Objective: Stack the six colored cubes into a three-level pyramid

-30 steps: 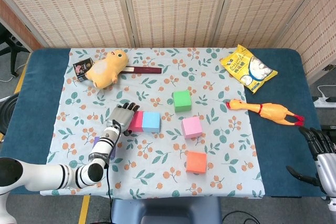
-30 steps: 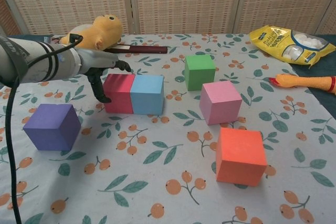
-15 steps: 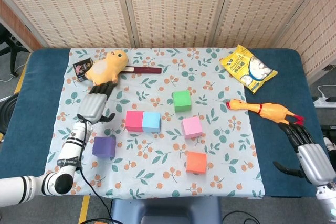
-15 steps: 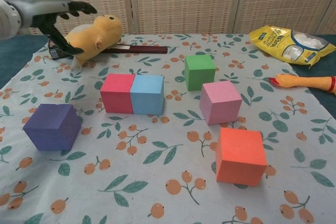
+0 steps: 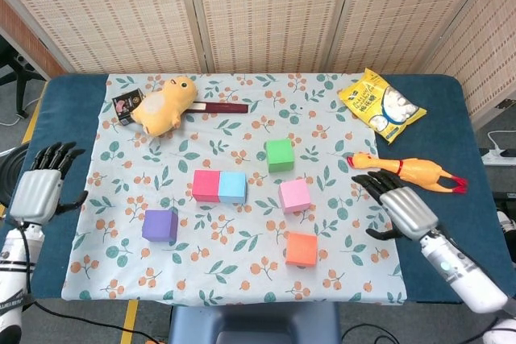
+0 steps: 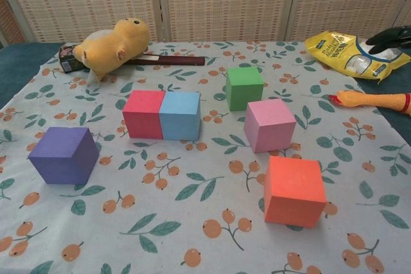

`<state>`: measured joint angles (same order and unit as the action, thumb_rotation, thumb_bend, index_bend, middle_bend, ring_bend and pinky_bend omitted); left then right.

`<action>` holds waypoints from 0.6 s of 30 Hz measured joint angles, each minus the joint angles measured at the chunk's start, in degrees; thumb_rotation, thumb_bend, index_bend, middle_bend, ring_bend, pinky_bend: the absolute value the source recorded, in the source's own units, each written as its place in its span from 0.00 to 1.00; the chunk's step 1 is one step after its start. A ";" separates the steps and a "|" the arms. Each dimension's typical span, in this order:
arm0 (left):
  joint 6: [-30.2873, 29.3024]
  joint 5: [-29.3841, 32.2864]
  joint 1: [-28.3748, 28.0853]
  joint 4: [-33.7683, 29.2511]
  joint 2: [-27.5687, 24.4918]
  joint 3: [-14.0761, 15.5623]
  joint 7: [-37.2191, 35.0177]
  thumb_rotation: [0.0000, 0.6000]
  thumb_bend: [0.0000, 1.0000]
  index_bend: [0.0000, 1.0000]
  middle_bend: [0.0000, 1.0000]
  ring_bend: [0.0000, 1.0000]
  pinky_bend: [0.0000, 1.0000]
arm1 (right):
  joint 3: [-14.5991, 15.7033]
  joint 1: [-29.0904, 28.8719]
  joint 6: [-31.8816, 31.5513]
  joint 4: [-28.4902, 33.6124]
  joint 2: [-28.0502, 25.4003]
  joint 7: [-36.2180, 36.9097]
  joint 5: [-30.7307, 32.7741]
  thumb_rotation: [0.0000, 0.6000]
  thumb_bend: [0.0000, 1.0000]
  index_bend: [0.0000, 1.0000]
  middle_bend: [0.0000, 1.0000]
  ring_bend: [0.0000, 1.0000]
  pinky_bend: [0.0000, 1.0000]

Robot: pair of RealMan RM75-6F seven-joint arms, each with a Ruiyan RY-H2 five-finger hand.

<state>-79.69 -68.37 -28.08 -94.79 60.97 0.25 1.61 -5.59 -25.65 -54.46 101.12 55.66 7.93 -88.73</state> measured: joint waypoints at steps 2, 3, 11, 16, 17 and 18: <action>-2.26 -2.60 2.54 0.96 -0.52 1.07 -1.47 1.00 0.29 0.18 0.09 0.03 0.08 | -0.78 -2.48 2.75 -0.13 1.16 -1.96 1.69 1.00 0.11 0.00 0.07 0.00 0.05; -3.15 -3.52 3.53 1.33 -0.69 1.45 -2.09 1.00 0.29 0.18 0.09 0.03 0.08 | -1.15 -3.57 3.89 -0.23 1.74 -2.85 2.54 1.00 0.09 0.00 0.07 0.00 0.05; -7.65 -10.82 10.60 4.73 -1.56 4.25 -8.44 1.00 0.28 0.19 0.09 0.03 0.07 | -2.42 -8.99 8.78 -1.95 6.39 -13.76 7.05 1.00 0.06 0.00 0.07 0.00 0.05; -9.94 -13.62 14.50 5.77 -1.70 5.41 -11.21 1.00 0.28 0.19 0.09 0.03 0.07 | -2.60 -12.80 12.34 -4.67 11.03 -18.79 11.45 1.00 0.06 0.00 0.07 0.00 0.05; -10.18 -13.77 15.09 5.70 -1.78 5.48 -11.63 1.00 0.28 0.19 0.09 0.03 0.07 | -2.59 -13.44 12.82 -5.24 11.79 -19.47 11.88 1.00 0.06 0.00 0.07 0.00 0.05; -10.41 -13.92 15.60 5.60 -1.84 5.50 -12.08 1.00 0.28 0.19 0.09 0.03 0.07 | -2.60 -14.07 13.27 -5.84 12.48 -20.01 12.34 1.00 0.06 0.00 0.07 0.00 0.05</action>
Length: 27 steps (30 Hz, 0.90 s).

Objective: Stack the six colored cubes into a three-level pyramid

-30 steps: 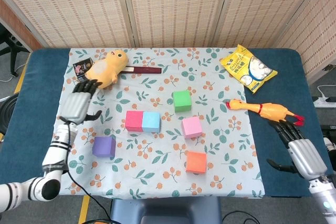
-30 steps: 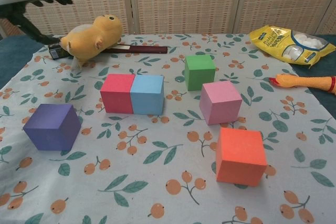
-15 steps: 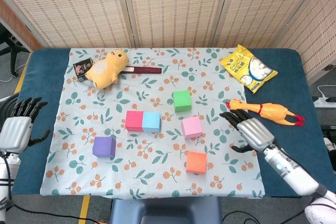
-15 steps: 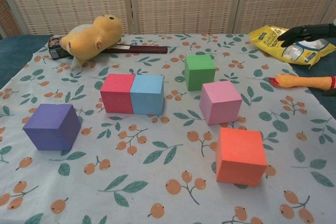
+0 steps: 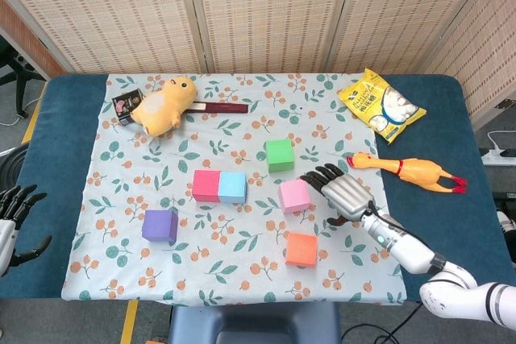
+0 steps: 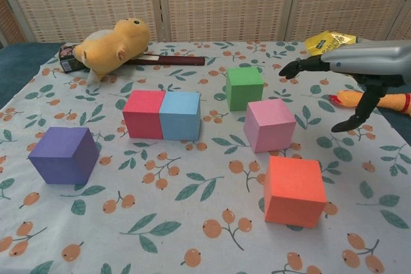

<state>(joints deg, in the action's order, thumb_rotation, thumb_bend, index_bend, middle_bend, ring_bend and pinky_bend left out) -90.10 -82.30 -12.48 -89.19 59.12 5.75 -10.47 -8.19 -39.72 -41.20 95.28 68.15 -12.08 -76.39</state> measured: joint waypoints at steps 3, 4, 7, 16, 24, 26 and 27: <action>-0.40 -0.44 1.34 -0.40 -0.39 -0.18 -1.08 1.00 0.28 0.19 0.09 0.03 0.07 | 0.00 -2.26 1.89 -2.59 2.05 -1.76 1.74 1.00 0.06 0.00 0.07 0.00 0.05; -0.43 -0.57 1.72 -0.57 -0.63 -0.36 -1.27 1.00 0.28 0.19 0.09 0.03 0.07 | 0.02 -2.88 2.41 -3.41 2.64 -2.23 2.19 1.00 0.06 0.00 0.07 0.00 0.05; -0.56 -0.86 2.47 -0.72 -0.87 -1.06 -1.25 1.00 0.29 0.19 0.09 0.03 0.07 | 0.03 -4.71 3.98 -6.31 5.01 -3.33 3.53 1.00 0.06 0.00 0.07 0.00 0.05; -0.10 -0.94 3.84 -0.74 -1.19 -3.02 -1.89 1.00 0.28 0.19 0.08 0.03 0.07 | 0.92 -8.73 6.77 -12.64 10.19 -3.28 3.72 1.00 0.06 0.00 0.06 0.00 0.08; 0.59 -1.35 4.67 -0.15 -0.99 -4.25 -2.77 1.00 0.28 0.19 0.08 0.03 0.07 | 1.06 -9.49 6.27 -16.80 13.42 -0.15 4.22 1.00 0.20 0.23 0.27 0.07 0.13; 0.67 -1.52 4.90 0.07 -0.78 -4.57 -2.95 1.00 0.28 0.19 0.08 0.03 0.07 | 0.82 -9.56 5.79 -17.47 14.16 0.37 4.75 1.00 0.24 0.34 0.33 0.12 0.16; 0.74 -1.60 4.97 0.12 -0.74 -4.64 -3.00 1.00 0.28 0.19 0.08 0.03 0.07 | 0.56 -9.58 5.30 -17.63 14.52 0.64 5.15 1.00 0.25 0.38 0.35 0.14 0.16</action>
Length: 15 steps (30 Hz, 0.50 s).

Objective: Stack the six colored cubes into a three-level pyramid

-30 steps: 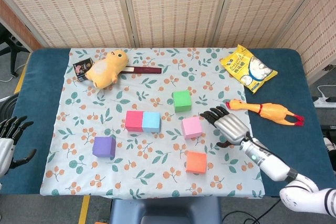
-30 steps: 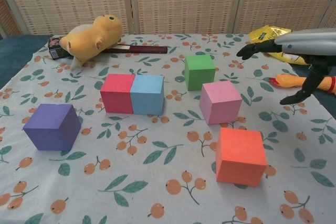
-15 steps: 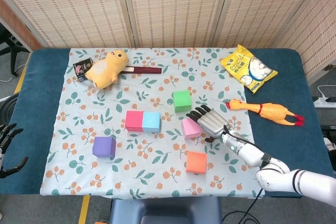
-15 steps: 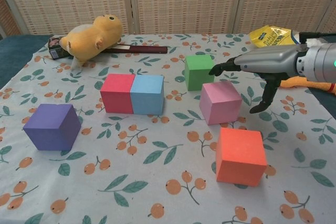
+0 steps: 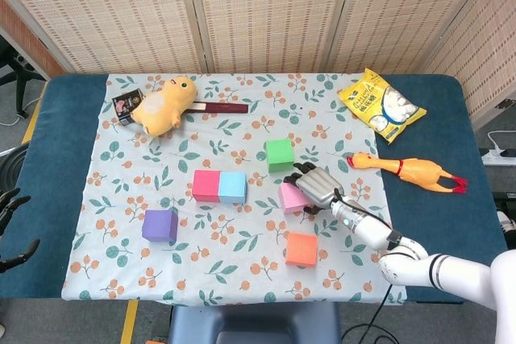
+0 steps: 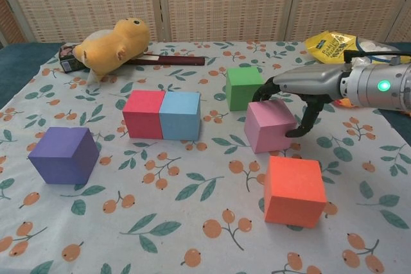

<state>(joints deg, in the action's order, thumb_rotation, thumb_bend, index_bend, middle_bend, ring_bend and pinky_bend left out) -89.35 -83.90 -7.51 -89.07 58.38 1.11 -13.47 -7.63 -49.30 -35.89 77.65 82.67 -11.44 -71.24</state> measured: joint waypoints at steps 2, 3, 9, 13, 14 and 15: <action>0.10 -0.22 0.19 0.02 0.03 -0.21 -0.13 1.00 0.28 0.19 0.08 0.03 0.07 | -0.50 -0.05 -0.66 -0.04 0.39 0.37 0.77 1.00 0.26 0.45 0.39 0.18 0.17; 0.11 -0.32 0.28 0.01 0.04 -0.30 -0.14 1.00 0.28 0.19 0.08 0.03 0.07 | -0.75 -0.09 -0.83 0.03 0.52 0.54 1.23 1.00 0.26 0.46 0.40 0.19 0.17; -0.23 -1.01 1.02 -0.30 -0.12 -0.76 -0.17 1.00 0.28 0.19 0.08 0.02 0.07 | -2.59 -0.89 -1.14 0.99 1.59 0.61 6.58 1.00 0.26 0.45 0.40 0.21 0.21; -0.54 -1.44 1.69 -0.53 -0.36 -0.90 0.07 1.00 0.28 0.19 0.08 0.02 0.07 | -3.45 -2.44 -1.19 1.34 2.81 -1.92 12.35 1.00 0.26 0.43 0.40 0.21 0.22; -0.60 -1.48 1.82 -0.59 -0.40 -0.96 0.08 1.00 0.28 0.19 0.08 0.02 0.07 | -3.56 -2.87 -1.21 1.41 3.10 -2.69 13.74 1.00 0.26 0.43 0.40 0.21 0.22; -0.64 -1.49 1.94 -0.63 -0.44 -1.03 0.08 1.00 0.28 0.19 0.08 0.02 0.07 | -3.66 -3.34 -1.25 1.47 3.40 -3.51 15.18 1.00 0.26 0.42 0.40 0.21 0.22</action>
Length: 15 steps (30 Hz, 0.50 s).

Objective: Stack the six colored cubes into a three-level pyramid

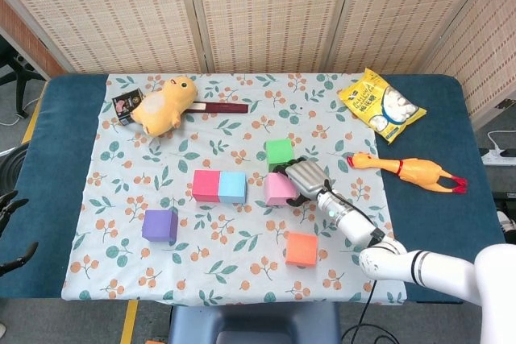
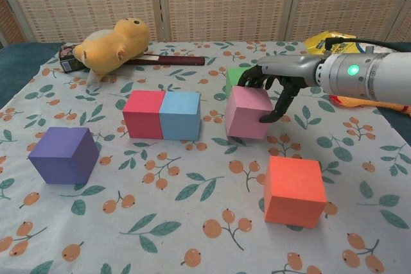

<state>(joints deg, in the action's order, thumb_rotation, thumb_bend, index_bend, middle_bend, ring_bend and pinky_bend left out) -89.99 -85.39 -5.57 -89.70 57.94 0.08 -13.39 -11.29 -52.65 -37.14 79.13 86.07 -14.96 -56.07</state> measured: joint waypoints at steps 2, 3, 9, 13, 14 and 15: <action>0.00 -0.02 0.25 -0.07 -0.07 -0.13 0.00 1.00 0.28 0.19 0.08 0.02 0.07 | -0.14 -1.22 -0.21 0.17 0.72 -2.12 3.45 1.00 0.26 0.41 0.40 0.21 0.22; 0.02 -0.03 0.35 -0.08 -0.07 -0.17 -0.03 1.00 0.28 0.19 0.08 0.02 0.07 | -0.18 -1.77 -0.36 0.26 1.03 -3.06 4.95 1.00 0.26 0.41 0.40 0.21 0.22; 0.42 -0.27 0.73 0.09 -0.11 -0.42 -0.56 1.00 0.29 0.18 0.08 0.02 0.07 | 0.03 -5.73 -2.02 1.00 2.93 -9.09 13.97 1.00 0.26 0.39 0.40 0.21 0.22; 0.62 -0.48 0.95 0.44 -0.01 -0.58 -1.11 1.00 0.29 0.18 0.08 0.02 0.07 | 0.64 -8.19 -3.66 1.32 4.03 -12.80 18.54 1.00 0.26 0.37 0.40 0.21 0.22; 0.65 -0.52 0.98 0.50 0.01 -0.60 -1.18 1.00 0.29 0.18 0.08 0.02 0.07 | 0.81 -8.67 -4.07 1.35 4.27 -13.52 19.39 1.00 0.26 0.37 0.40 0.21 0.22; 0.66 -0.55 1.00 0.54 0.03 -0.61 -1.22 1.00 0.29 0.18 0.08 0.02 0.07 | 0.97 -9.12 -4.48 1.37 4.51 -14.12 20.10 1.00 0.26 0.36 0.40 0.21 0.22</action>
<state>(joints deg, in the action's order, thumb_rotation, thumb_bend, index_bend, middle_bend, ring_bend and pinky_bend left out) -89.33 -85.94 -4.57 -89.16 57.97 -0.53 -14.61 -10.32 -61.76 -41.62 80.50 90.58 -29.07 -35.97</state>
